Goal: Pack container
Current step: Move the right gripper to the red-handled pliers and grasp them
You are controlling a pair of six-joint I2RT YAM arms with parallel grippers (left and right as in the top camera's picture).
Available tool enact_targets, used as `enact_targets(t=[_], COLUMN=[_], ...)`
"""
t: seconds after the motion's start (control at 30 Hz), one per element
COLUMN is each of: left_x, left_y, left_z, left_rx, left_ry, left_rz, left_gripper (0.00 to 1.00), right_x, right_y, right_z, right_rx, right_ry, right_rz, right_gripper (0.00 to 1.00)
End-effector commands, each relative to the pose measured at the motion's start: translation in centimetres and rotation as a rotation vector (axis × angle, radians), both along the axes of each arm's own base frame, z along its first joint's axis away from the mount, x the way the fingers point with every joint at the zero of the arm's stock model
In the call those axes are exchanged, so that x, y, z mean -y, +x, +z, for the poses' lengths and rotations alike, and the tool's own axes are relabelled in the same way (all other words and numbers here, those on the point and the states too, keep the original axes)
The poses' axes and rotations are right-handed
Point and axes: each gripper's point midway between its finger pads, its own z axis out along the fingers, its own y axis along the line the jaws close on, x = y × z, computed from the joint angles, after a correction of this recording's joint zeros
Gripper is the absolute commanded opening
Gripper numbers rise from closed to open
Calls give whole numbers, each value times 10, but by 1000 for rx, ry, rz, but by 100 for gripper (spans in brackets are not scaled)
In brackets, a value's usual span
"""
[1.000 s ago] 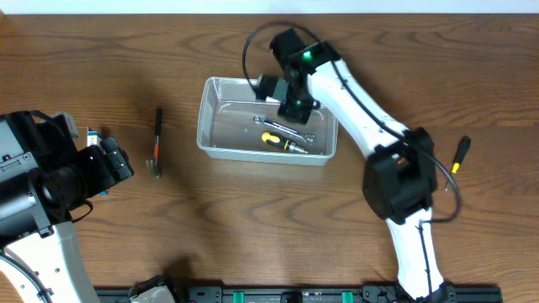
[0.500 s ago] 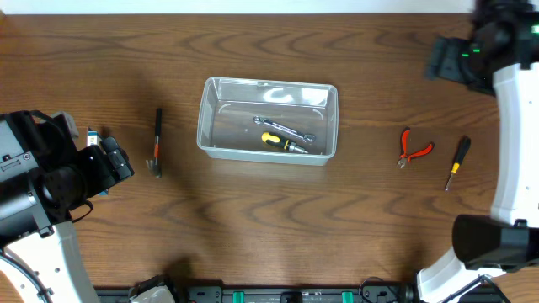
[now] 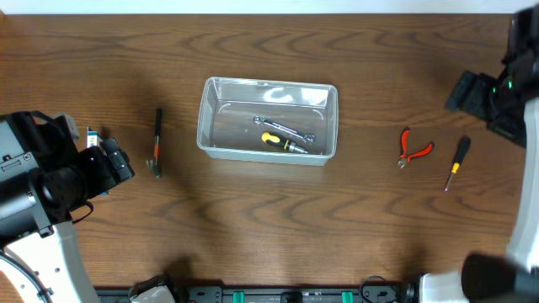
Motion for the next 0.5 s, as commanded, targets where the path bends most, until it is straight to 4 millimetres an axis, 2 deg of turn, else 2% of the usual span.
enact_targets(t=[0.0,0.07,0.2,0.33,0.47], left_x=[-1,-1,0,0,0], left_y=[-1,-1,-1,-1,-2], left_z=[5,5,5,5,4], left_rx=[12,11,11,11,4], left_ry=[10,10,10,9,6], left_rz=[-9,-9,-9,-9,-9], left_gripper=[98,98,98,98,98], right_x=[-7,-10,-20,-18,-12], right_y=[-13,-12,1,16,29], right_z=[-13,-32,-87,-141,-177], right_rx=[33,53,77,99,135], right_ry=[40,73,167,199,210], right_rz=[-6,-18,-45,-133,-238], right_gripper=[99,99,99,99,99])
